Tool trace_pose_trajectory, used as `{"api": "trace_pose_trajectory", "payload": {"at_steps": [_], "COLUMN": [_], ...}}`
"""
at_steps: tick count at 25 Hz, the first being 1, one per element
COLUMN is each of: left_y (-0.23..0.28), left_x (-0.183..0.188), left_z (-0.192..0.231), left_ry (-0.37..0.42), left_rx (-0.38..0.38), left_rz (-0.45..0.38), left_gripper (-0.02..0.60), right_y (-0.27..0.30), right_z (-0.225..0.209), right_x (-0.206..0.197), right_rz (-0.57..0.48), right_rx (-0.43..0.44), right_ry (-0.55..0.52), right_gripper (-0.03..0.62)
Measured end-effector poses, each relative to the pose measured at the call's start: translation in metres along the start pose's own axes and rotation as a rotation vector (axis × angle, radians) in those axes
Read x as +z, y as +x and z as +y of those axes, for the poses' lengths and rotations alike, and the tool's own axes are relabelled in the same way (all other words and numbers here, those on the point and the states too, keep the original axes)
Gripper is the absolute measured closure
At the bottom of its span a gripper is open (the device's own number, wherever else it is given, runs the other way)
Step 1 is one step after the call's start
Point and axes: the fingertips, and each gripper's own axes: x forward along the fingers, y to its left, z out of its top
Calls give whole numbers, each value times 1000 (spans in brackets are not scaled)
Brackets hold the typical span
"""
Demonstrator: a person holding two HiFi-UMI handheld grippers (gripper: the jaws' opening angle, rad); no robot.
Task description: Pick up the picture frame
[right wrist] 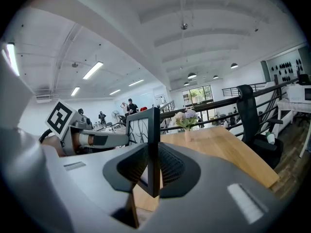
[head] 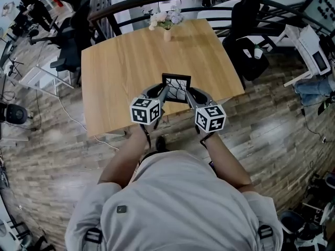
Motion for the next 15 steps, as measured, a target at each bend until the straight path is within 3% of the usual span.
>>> {"api": "trace_pose_trajectory", "payload": {"at_steps": [15], "left_y": [-42], "left_x": [-65], "left_z": [-127], "left_ry": [26], "left_rx": [67], "left_rz": [-31], "left_gripper": [505], "right_y": [-135], "right_z": [-4], "right_x": [-41], "right_rz": [-44], "right_rx": [82], "right_ry": [-38], "right_gripper": [525]}}
